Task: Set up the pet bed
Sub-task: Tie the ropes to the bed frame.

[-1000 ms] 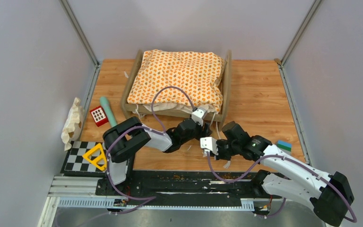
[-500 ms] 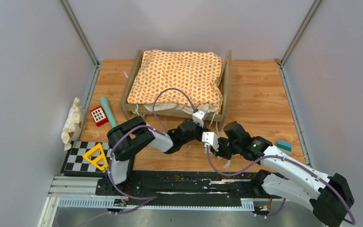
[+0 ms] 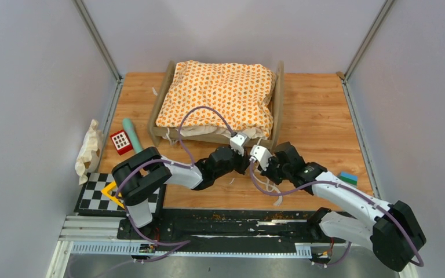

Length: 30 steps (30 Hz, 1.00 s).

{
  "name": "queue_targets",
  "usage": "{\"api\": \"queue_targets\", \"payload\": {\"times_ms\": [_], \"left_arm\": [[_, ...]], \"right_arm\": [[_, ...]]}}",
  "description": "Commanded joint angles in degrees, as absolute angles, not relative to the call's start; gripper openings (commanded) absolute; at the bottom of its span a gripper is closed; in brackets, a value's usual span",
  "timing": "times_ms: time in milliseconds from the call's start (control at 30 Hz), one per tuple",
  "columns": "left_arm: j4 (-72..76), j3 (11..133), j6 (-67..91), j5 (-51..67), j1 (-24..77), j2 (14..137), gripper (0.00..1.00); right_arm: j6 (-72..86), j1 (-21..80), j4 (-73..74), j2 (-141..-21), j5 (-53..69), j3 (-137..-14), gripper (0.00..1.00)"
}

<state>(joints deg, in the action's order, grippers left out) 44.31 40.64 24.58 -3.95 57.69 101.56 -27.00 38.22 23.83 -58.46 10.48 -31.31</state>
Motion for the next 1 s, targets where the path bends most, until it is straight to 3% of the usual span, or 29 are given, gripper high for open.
{"api": "queue_targets", "payload": {"times_ms": [0,267,800,967], "left_arm": [[42.5,39.99,24.62,-2.79,58.03,97.4,0.0],[39.36,39.23,25.87,-1.42,58.35,93.97,0.0],[34.25,40.63,27.42,-0.59,58.53,88.88,0.0],[33.51,40.74,27.41,-1.43,58.49,88.03,0.05]], "right_arm": [[-23.66,37.56,14.98,-62.67,8.12,-31.48,0.0],[-25.67,37.37,6.45,-69.04,7.32,-31.01,0.0],[-35.36,36.47,-4.38,-70.76,8.68,-30.78,0.0],[-36.01,36.23,-7.71,-68.49,13.32,-30.03,0.0]]}}
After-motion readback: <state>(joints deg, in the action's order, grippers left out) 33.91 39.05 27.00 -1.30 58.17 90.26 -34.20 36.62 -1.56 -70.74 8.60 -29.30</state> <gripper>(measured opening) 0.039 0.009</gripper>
